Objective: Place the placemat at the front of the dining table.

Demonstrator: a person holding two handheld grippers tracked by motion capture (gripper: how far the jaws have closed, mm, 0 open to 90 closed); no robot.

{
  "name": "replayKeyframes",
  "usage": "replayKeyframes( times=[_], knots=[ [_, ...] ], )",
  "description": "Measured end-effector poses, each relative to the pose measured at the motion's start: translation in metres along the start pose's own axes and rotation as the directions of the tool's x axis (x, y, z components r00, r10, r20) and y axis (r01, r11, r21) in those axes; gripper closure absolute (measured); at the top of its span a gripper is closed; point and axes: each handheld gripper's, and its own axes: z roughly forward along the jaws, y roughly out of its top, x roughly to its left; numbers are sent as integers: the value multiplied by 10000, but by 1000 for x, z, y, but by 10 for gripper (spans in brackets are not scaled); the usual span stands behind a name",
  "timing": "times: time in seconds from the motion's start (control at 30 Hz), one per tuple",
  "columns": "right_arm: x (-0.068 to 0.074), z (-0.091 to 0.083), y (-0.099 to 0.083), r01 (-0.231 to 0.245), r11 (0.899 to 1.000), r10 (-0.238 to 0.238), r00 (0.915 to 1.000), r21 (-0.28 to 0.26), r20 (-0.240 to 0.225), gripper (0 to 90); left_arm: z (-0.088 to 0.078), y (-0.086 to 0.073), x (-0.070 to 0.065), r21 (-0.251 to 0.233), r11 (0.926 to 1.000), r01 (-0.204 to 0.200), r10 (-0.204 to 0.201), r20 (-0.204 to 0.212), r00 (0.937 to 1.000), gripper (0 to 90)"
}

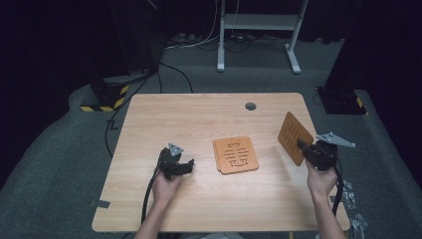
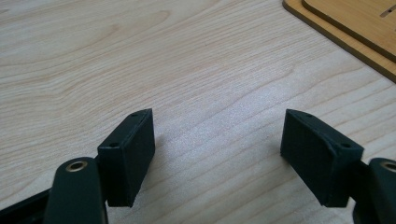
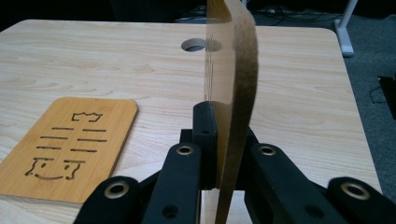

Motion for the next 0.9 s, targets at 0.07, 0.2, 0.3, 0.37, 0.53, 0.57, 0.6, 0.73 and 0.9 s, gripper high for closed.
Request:
replayKeyframes(
  times=[0.07, 0.2, 0.3, 0.37, 0.53, 0.57, 0.6, 0.73, 0.9],
  knots=[
    [0, 0, 0, 21, 10000, -22, 10000, 43, 60, 862, 0, 0, 0, -1, 10000, 1, -1, -1, 10000, 261],
    [-1, 0, -1, 52, 9999, -53, 10000, 100, 55, 860, 0, 0, 0, -1, 10000, 4, -4, -1, 10000, 261],
    [0, 1, -1, 77, 9999, -78, 10000, 90, 25, 855, 0, 0, 0, 1, 10000, -1, 1, 0, 10000, 261],
    [0, 1, -1, 91, 9999, -91, 10000, 60, 33, 853, 0, 0, 0, 1, 10000, -4, 4, -1, 10000, 261],
    [0, -1, 2, -5, 10000, 5, 10000, -89, -34, 817, 0, 0, 0, 1, 10000, -4, 4, 1, 10000, 261],
    [0, -2, 3, -24, 9999, 24, 10000, -154, -13, 799, 0, 0, 0, 0, 10000, -10, 10, 2, 10000, 261],
    [-1, -2, 3, -27, 9999, 26, 10000, -153, -24, 783, 0, 0, 0, 1, 10000, -5, 5, 0, 10000, 261],
    [-1, -3, 4, -24, 9998, 24, 10000, -185, 34, 733, 0, 0, 0, 4, 10000, -12, 12, -3, 10000, 260],
    [-1, -4, 4, -21, 9998, 23, 9999, -184, 135, 682, 0, 0, 0, 1, 10000, -8, 8, -3, 10000, 260]
  ],
)
